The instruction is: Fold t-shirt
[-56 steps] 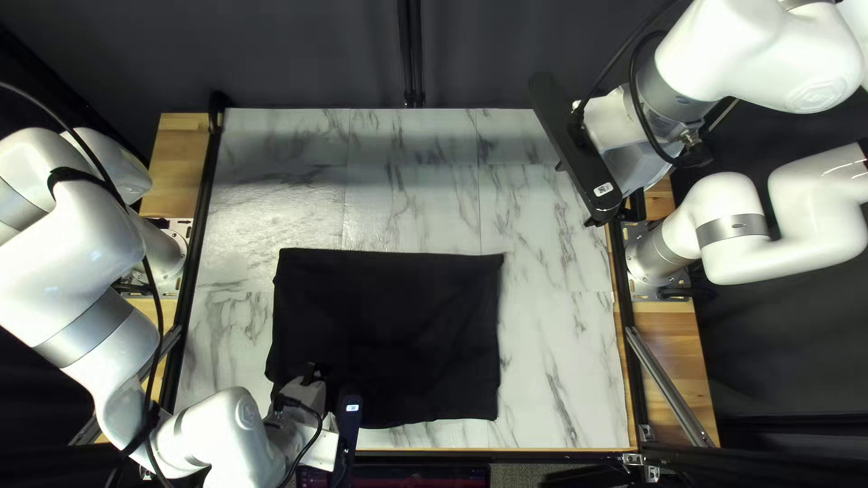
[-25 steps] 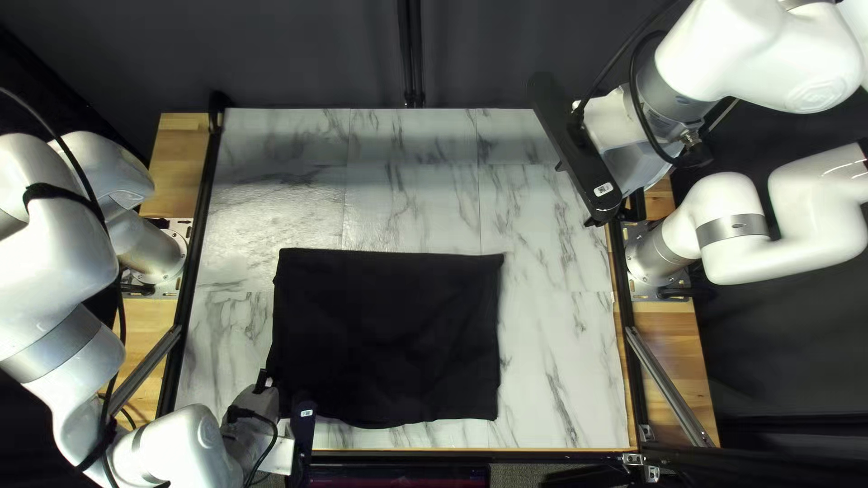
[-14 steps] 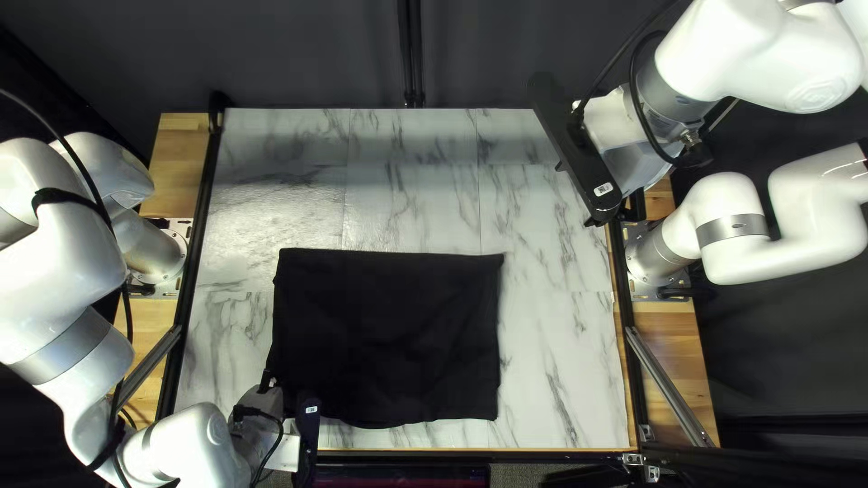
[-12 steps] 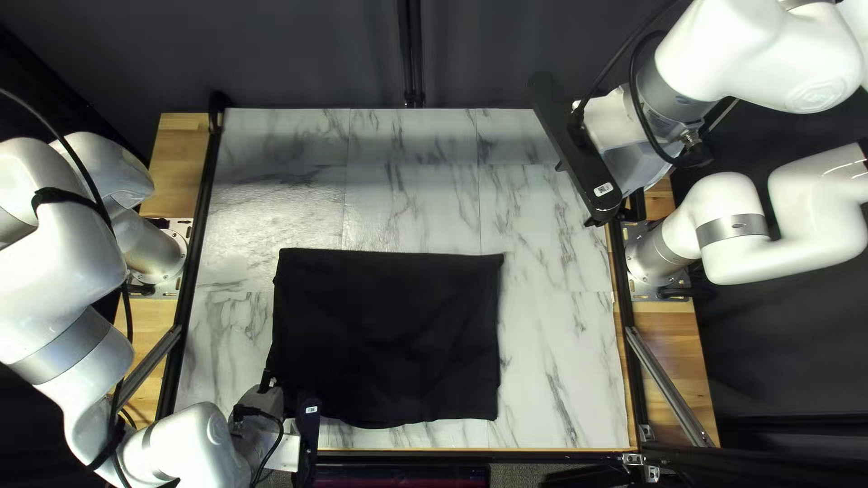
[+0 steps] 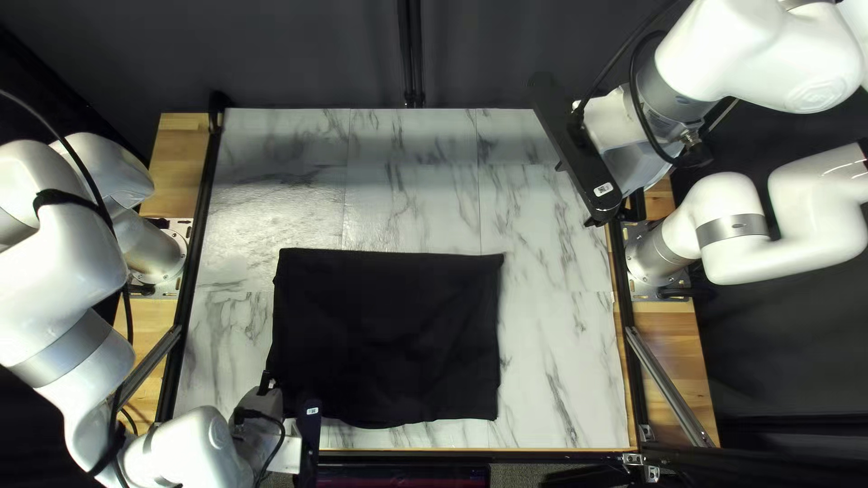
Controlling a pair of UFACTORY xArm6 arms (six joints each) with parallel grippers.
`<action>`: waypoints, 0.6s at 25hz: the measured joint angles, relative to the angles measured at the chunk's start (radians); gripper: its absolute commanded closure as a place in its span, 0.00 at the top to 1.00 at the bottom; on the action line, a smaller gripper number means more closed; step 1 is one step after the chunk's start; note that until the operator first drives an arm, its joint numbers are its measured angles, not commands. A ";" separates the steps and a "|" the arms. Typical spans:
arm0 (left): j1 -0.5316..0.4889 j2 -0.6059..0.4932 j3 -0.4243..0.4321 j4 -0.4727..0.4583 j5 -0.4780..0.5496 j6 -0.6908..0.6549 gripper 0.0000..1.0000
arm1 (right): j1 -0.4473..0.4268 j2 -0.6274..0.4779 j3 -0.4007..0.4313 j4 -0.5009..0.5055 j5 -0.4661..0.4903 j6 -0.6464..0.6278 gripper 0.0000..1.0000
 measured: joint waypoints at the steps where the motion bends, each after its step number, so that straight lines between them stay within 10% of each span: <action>1: 0.002 0.017 -0.028 -0.009 0.025 0.002 1.00 | 0.000 0.000 0.000 0.000 0.000 0.000 1.00; 15: 0.039 0.081 -0.099 -0.076 0.095 -0.030 1.00 | 0.000 0.000 0.000 0.000 0.000 0.000 1.00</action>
